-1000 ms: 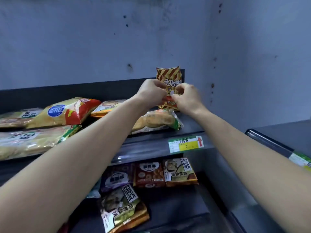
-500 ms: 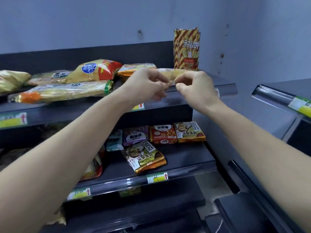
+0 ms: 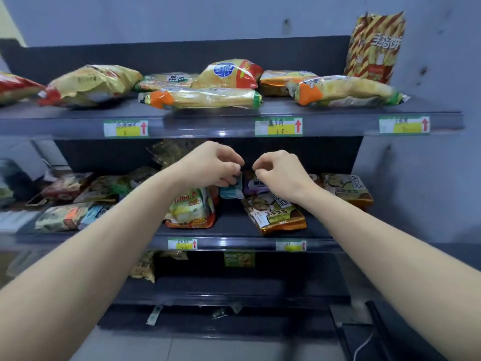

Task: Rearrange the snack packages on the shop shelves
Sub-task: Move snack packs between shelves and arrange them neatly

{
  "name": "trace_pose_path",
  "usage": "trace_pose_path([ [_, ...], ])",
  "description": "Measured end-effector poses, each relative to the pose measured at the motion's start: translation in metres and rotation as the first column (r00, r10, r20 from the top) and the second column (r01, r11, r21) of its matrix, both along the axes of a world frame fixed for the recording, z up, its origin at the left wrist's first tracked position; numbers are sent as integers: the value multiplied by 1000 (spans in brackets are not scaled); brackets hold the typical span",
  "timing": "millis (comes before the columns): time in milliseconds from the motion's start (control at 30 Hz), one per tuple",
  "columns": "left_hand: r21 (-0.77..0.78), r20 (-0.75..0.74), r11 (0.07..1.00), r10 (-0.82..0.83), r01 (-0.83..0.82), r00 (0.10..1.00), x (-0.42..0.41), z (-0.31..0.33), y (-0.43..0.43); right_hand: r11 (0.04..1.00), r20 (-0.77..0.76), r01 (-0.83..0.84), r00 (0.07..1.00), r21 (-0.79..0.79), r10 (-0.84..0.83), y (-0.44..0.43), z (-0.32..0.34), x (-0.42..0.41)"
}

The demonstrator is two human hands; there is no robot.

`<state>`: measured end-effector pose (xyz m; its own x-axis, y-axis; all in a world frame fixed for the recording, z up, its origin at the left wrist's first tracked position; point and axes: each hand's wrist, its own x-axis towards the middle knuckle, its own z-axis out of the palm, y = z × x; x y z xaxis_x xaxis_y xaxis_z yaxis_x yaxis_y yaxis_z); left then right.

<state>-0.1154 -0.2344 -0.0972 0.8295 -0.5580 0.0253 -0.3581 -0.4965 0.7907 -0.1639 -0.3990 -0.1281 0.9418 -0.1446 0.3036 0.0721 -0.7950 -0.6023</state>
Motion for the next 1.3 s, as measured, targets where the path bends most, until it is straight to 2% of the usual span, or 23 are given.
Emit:
trace_pose_path([
  [200, 2, -114, 988, 151, -151, 982, 14, -37, 28, 997, -120, -73, 990, -2, 72, 18, -27, 20],
  [400, 12, -193, 953, 300, -303, 934, 20, -64, 65, 964, -181, -264, 949, -17, 257, 62, -44, 62],
  [667, 63, -248, 828, 553, -557, 795, 21, -82, 132, 854, -259, -521, 825, -5, 502, 138, -63, 110],
  [867, 75, -232, 738, 667, -671, 708, 17, -87, 165, 783, -251, -622, 759, -4, 601, 179, -71, 126],
  [1067, 77, -231, 712, 694, -698, 682, 27, -93, 191, 771, -263, -637, 746, -15, 612, 204, -80, 148],
  [1200, 66, -245, 734, 668, -676, 702, 47, -98, 209, 810, -298, -586, 776, -13, 556, 216, -86, 163],
  [1300, 82, -243, 779, 621, -622, 745, 64, -100, 226, 877, -311, -480, 835, -6, 454, 224, -89, 173],
])
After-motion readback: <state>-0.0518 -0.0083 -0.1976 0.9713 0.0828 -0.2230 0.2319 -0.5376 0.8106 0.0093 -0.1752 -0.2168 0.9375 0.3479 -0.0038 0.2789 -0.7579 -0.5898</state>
